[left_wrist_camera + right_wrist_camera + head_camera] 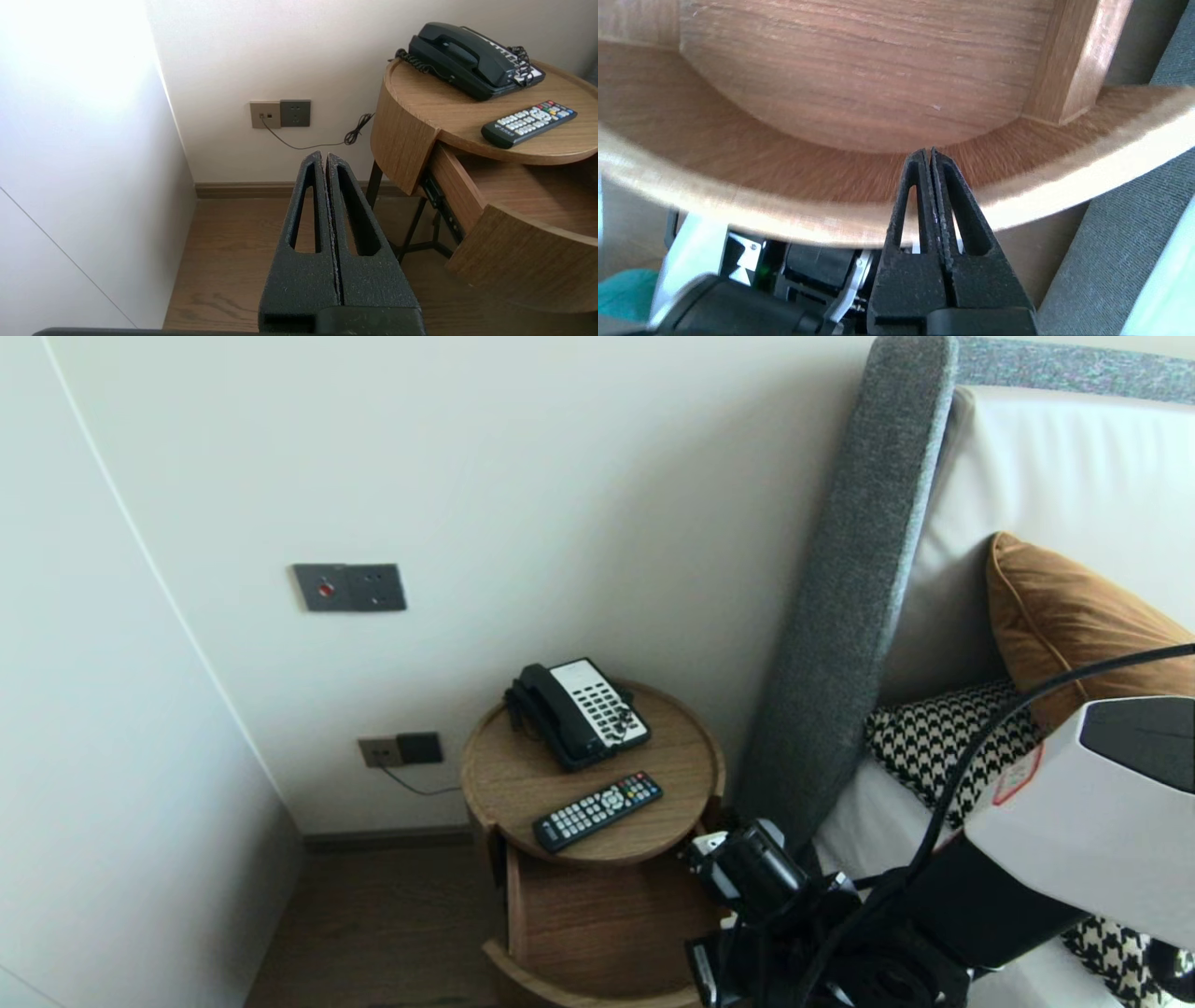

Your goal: Open the nightstand drawer, then put the remote controls on the table in the drawer one by one

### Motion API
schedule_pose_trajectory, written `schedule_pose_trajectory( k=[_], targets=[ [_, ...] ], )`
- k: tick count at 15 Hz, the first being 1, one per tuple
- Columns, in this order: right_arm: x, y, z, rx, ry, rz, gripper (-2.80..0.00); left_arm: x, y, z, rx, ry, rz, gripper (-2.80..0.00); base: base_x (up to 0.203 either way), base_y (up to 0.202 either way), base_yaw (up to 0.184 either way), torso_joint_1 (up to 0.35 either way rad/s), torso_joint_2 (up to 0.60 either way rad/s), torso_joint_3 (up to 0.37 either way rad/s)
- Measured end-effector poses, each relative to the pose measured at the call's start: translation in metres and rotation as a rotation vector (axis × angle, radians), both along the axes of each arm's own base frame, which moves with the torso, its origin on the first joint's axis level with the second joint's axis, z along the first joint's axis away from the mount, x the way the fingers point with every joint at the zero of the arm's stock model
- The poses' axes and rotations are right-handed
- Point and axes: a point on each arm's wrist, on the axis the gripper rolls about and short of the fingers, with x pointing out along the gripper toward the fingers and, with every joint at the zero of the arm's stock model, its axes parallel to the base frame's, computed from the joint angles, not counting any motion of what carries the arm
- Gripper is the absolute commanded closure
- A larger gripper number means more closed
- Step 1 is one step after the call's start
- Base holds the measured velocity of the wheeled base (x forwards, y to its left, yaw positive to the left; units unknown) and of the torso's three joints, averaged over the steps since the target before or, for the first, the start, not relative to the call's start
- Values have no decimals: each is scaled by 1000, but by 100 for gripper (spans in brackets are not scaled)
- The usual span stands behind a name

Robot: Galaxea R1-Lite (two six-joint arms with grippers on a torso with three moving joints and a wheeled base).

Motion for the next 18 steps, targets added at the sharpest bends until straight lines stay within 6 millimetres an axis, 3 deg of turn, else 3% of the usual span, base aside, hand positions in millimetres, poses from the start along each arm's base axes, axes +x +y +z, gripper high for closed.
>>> schedule_pose_trajectory(
  k=[4,7,13,18],
  targets=[
    [-14,-11,7,-6,3,10,0,0,0,0,0,0,0,0,0,0,0,0,0,0],
    [-13,-11,15,15,-19,5,0,0,0,0,0,0,0,0,0,0,0,0,0,0],
    [20,12,66,110,-125,-16,0,0,0,0,0,0,0,0,0,0,0,0,0,0],
    [64,21,128,223,-132,-181,0,0,0,0,0,0,1,0,0,0,0,0,0,0]
  ],
)
